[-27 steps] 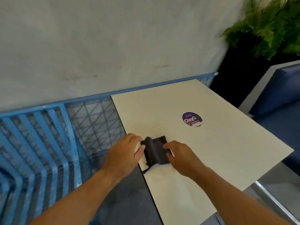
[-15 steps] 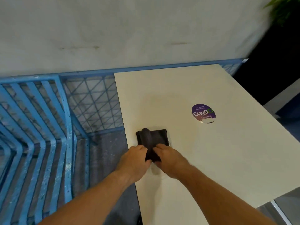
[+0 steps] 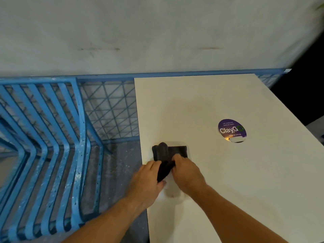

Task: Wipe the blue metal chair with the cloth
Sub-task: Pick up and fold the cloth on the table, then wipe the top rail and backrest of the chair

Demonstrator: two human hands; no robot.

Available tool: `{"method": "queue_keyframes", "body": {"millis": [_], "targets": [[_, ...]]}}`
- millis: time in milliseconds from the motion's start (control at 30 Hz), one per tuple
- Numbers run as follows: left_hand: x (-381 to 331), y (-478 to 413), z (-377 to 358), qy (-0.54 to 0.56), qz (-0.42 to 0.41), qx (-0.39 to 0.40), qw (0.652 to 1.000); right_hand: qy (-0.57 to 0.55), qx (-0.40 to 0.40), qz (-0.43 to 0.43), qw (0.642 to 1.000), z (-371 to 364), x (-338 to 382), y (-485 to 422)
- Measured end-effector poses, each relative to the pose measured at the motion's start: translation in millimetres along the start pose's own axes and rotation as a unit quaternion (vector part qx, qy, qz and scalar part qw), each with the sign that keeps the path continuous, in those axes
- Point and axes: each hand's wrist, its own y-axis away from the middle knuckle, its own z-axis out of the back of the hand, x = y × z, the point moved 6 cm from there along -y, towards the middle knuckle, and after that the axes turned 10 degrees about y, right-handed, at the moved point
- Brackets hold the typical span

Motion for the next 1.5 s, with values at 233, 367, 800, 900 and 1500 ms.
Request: {"method": "queue_keyframes", "body": {"millis": [233,367,800,900,1500], "targets": [[1.7,0.0,8.1,-0.001,0.036,0.013,0.999,-0.117,-0.037,0.013,0.992,58.7,5.3,-19.6],[5.7,1.2,18.3,0.014,0.055,0.007,0.998,-0.109,-0.061,0.010,0.992,106.7,16.5,-24.0],[112.3,40.3,166.1,0.036,0.072,-0.003,0.997,-0.101,-0.035,-0.054,0.993,152.4,146.4,-11.8],[161.6,58.3,206.6,0.030,0.090,0.015,0.995,-0.159,0.035,-0.126,0.979,105.3,187.6,-3.7],[367.2,113.8,204.6,0.029,0.199,0.145,0.969,-0.174,0.201,-0.283,0.922,-142.2,228.8,20.3]]}}
